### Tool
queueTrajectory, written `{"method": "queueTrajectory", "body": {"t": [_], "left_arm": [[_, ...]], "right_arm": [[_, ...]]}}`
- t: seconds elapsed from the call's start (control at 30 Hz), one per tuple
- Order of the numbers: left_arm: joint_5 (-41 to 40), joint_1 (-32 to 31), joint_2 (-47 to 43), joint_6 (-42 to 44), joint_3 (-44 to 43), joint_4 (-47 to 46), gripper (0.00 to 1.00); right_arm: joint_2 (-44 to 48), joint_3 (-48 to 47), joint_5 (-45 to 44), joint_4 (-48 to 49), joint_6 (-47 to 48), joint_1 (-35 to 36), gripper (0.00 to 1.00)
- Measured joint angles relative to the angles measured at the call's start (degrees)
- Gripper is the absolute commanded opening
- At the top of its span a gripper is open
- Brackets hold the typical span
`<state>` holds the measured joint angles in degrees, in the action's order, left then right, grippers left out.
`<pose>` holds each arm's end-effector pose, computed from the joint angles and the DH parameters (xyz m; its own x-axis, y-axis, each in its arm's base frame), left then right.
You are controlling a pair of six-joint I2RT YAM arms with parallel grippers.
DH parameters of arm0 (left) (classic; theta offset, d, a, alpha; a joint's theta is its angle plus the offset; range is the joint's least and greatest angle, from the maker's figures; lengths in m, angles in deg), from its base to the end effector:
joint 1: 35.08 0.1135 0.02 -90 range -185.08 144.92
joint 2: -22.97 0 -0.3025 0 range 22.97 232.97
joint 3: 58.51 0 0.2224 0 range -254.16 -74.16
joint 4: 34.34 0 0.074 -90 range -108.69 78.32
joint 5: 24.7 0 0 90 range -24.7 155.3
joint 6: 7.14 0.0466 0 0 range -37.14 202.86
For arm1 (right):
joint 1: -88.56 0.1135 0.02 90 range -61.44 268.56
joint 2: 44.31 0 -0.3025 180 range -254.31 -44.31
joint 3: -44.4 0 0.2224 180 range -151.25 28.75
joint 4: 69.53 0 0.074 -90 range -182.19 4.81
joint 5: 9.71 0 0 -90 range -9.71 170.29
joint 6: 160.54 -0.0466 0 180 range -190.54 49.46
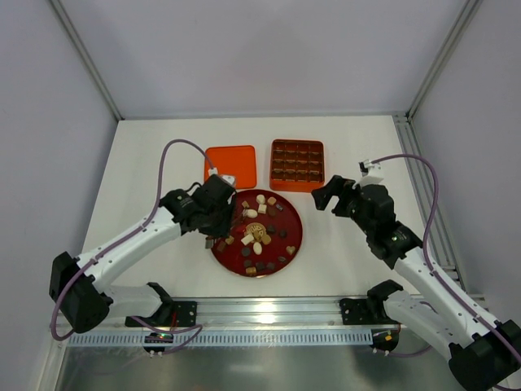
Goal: Pack the chocolate
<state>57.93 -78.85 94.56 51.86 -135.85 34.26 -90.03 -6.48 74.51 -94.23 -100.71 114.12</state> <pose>0.1490 -0.1345 0.3158 -0.8823 0.1379 -0.4499 0.2209 0.9656 -0.1372 0.1317 0.0578 0.3098 -0.4336 0.3469 -0.8317 -0.1455 0.8839 0.4445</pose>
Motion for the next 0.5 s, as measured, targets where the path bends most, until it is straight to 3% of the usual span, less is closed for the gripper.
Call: {"method": "queueTrajectory", "body": {"t": [0.5], "left_arm": [[-0.5, -0.1, 1.3, 0.0, 1.3, -1.2, 0.34]], "right_arm": [[0.2, 0.9, 0.0, 0.0, -0.2, 0.0, 1.0]]}}
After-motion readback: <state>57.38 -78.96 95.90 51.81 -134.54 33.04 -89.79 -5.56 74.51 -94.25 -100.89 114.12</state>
